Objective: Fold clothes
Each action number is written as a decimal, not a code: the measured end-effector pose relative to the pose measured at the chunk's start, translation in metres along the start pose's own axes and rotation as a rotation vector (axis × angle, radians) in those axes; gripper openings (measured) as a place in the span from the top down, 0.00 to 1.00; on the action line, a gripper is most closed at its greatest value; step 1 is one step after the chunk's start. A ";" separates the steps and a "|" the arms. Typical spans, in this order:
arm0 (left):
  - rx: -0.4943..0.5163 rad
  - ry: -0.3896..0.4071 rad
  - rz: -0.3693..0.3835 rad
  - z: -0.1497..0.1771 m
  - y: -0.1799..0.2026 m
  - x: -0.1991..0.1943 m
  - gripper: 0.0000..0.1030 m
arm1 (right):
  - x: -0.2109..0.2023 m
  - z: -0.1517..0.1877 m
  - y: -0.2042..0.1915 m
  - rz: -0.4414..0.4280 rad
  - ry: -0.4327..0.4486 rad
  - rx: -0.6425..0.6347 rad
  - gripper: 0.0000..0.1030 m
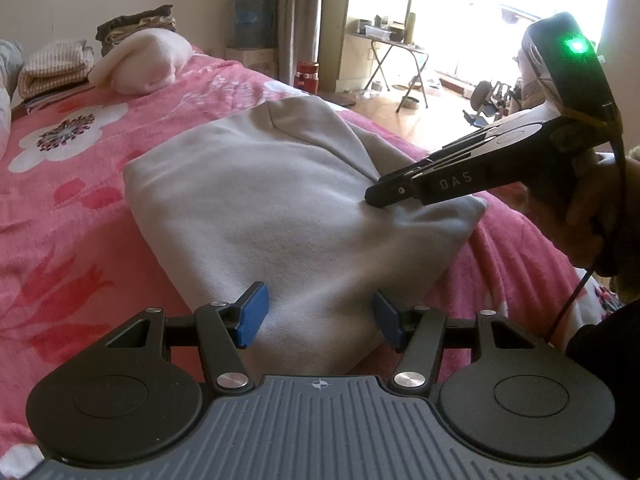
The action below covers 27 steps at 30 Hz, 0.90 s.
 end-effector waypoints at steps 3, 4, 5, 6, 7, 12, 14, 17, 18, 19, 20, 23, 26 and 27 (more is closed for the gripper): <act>0.000 0.001 0.000 0.000 0.000 0.000 0.43 | 0.000 0.001 -0.002 0.001 0.004 0.000 0.84; 0.000 0.001 0.000 0.000 0.000 0.000 0.43 | 0.000 0.001 -0.001 0.000 0.003 0.000 0.84; 0.001 0.001 0.000 0.001 0.000 0.000 0.43 | 0.001 0.001 -0.001 0.000 0.003 0.001 0.84; 0.001 0.001 0.001 0.001 -0.001 0.000 0.43 | 0.001 0.001 -0.001 -0.001 0.002 0.002 0.84; 0.001 0.001 0.001 0.001 -0.001 0.000 0.43 | 0.001 0.001 -0.001 -0.001 0.002 0.003 0.84; 0.001 0.004 0.002 0.001 -0.001 0.000 0.43 | 0.001 0.002 -0.001 0.000 0.004 0.001 0.84; 0.002 0.004 0.003 0.001 -0.001 0.000 0.43 | 0.001 0.002 -0.002 0.001 0.005 0.001 0.84; 0.002 0.004 0.002 0.001 -0.001 0.000 0.43 | 0.001 0.002 -0.002 0.001 0.005 0.001 0.84; 0.002 0.004 0.002 0.001 -0.001 0.000 0.43 | 0.001 0.002 -0.001 0.001 0.005 0.001 0.84; 0.002 0.004 0.002 0.001 -0.001 0.000 0.43 | 0.001 0.002 -0.002 0.002 0.005 0.001 0.84; 0.002 0.003 0.002 0.001 -0.001 0.000 0.43 | 0.001 0.002 -0.002 0.002 0.005 0.001 0.84; 0.004 0.003 0.002 0.000 -0.001 0.000 0.43 | 0.000 0.002 -0.002 0.001 0.004 0.001 0.84; 0.002 0.005 0.002 0.000 -0.001 -0.001 0.43 | 0.000 0.002 -0.001 -0.001 0.005 0.002 0.84; 0.000 0.007 0.003 0.000 -0.002 -0.001 0.43 | 0.001 0.002 -0.001 -0.001 0.005 0.003 0.84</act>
Point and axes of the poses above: each gripper's, at about its wrist camera, not at the fingertips, and x roughly the way its jaws point, y to its right, z to its underside, the point moved 1 cm from there along x, roughly the way its jaws point, and after that the axes turned 9 degrees about y, right-handed, at the moved point
